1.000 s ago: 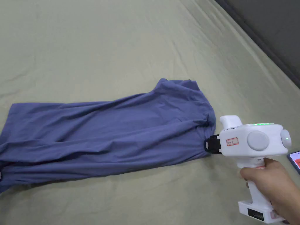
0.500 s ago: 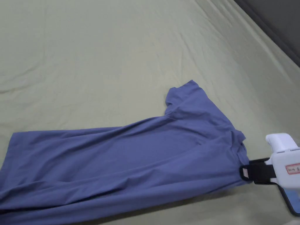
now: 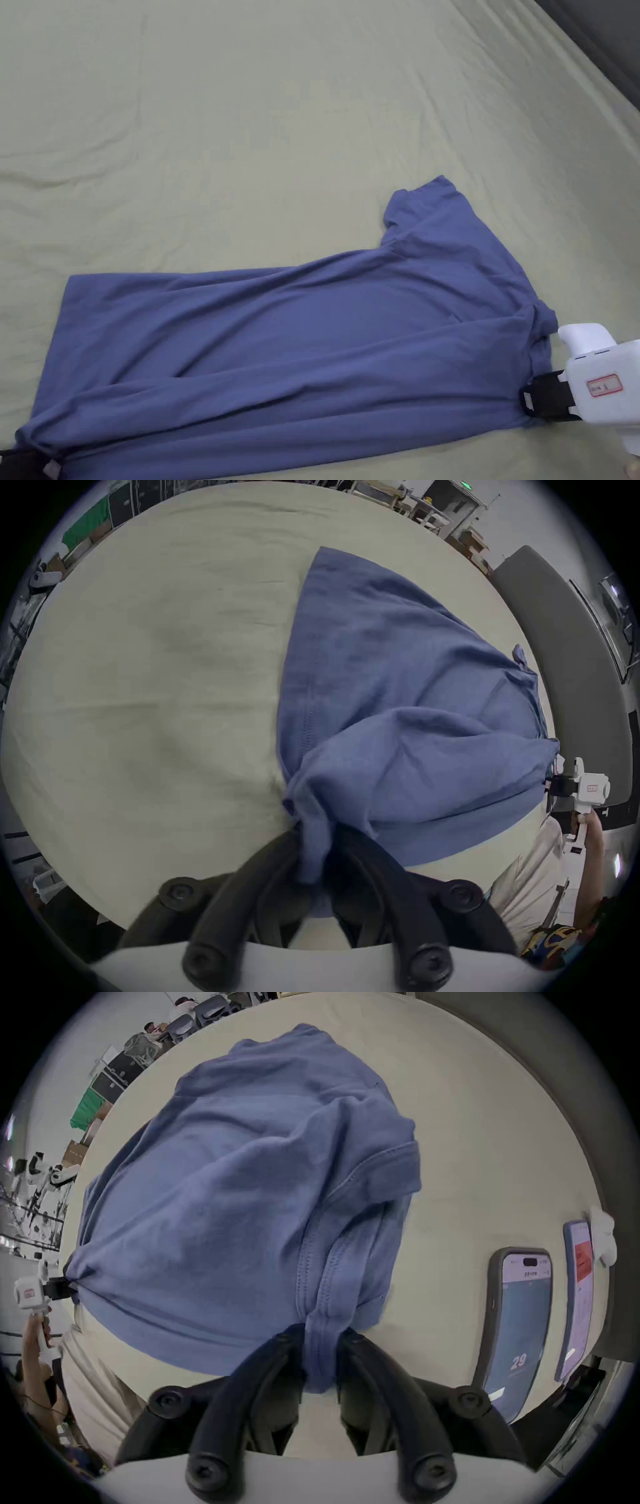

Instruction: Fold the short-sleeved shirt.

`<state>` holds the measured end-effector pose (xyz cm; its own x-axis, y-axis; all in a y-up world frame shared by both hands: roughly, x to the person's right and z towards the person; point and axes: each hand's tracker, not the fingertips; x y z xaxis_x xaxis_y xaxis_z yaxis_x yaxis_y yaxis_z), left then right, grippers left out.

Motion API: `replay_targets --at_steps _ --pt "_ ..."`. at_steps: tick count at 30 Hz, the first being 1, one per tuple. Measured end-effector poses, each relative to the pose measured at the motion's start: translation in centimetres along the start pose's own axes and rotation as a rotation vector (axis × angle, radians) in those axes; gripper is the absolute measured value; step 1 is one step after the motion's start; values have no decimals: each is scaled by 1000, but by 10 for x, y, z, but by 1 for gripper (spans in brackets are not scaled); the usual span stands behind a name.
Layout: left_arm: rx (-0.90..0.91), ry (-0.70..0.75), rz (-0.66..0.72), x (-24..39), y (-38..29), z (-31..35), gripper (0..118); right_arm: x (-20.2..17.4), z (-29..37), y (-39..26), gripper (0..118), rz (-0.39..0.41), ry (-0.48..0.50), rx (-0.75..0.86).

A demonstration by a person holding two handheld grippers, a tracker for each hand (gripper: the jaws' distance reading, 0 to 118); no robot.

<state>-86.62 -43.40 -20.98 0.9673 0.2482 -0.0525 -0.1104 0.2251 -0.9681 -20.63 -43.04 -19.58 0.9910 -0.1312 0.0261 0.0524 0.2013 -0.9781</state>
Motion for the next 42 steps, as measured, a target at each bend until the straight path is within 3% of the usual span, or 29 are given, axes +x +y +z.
replay_targets --at_steps 1,2,3,4,5,7,11,12,13,14,15,19,20,21,22,28,30,33,34,35,36,37,41,42 --pt "30 -3 -13 7 -3 10 80 1 10 1 81 1 18 -3" --pt "91 8 -18 13 -4 23 93 1 23 3 95 1 18 -6" --pt "150 38 -32 18 -4 35 93 -1 37 3 95 1 16 4" --pt "230 48 -47 25 -4 50 118 -7 56 3 118 2 27 81" --pt "348 36 -71 34 -4 67 118 -11 79 5 117 10 56 249" --pt "452 16 -37 48 -1 81 118 -23 96 11 118 -1 107 360" --pt "378 -82 -30 75 9 76 118 -67 107 29 117 17 45 438" --pt "370 -96 -48 81 8 72 111 -73 102 32 97 40 31 449" --pt "377 -78 -52 85 9 67 79 -84 97 32 55 63 26 472" --pt "371 -34 -77 91 10 60 19 -94 88 32 5 79 20 466" --pt "364 15 -94 94 11 52 0 -102 79 32 4 80 19 448" --pt "387 -30 -52 81 41 38 1 -106 62 26 4 35 216 373" --pt "402 2 -66 78 55 33 29 -110 59 25 4 30 222 366" --pt "424 52 -115 75 71 26 103 -110 58 25 4 36 215 364" --pt "369 89 -140 73 90 11 118 -110 57 25 4 38 209 364" --pt "217 195 -162 57 187 -63 118 -95 65 27 4 30 151 364" --pt "154 259 -193 58 180 -78 97 -88 67 26 4 14 129 367" --pt "171 218 -176 60 180 -67 91 -74 67 29 4 -23 101 361" --pt "219 173 -168 57 180 -54 63 -70 66 33 4 -32 89 355" --pt "285 168 -140 52 181 -40 12 -65 66 39 4 -35 85 351" --pt "298 2 -89 46 182 -29 0 -59 66 46 4 -37 88 348" --pt "310 -117 -29 44 185 -22 0 -52 66 57 4 -39 97 353" --pt "335 26 -139 52 185 -6 0 -29 61 125 5 -71 146 382" --pt "328 14 -138 52 185 -6 0 -24 55 146 39 -74 146 373"
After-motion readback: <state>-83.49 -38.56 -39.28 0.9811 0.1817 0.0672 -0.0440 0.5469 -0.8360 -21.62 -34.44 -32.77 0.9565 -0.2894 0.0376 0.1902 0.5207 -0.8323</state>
